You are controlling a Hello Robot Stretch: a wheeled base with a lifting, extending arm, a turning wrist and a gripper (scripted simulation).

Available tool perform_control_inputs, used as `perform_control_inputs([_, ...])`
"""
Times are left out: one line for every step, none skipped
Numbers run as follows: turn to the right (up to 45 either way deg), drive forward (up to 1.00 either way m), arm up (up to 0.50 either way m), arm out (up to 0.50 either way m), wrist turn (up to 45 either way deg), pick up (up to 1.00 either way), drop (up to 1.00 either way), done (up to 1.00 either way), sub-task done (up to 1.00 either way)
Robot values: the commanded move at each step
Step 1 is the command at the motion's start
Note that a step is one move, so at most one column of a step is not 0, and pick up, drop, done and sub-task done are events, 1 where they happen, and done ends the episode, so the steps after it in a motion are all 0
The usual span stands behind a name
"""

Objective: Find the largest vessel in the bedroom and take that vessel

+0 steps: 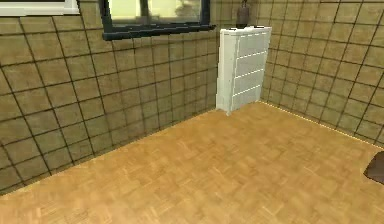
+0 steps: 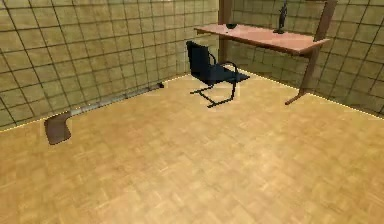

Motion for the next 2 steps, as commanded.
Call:
perform_control_inputs([-30.0, 0.00, 0.00, 0.00, 0.0, 0.00, 0.00, 0.00, 0.00])
perform_control_inputs([0.0, 0.15, 0.00, 0.00, 0.0, 0.00, 0.00, 0.00, 0.00])
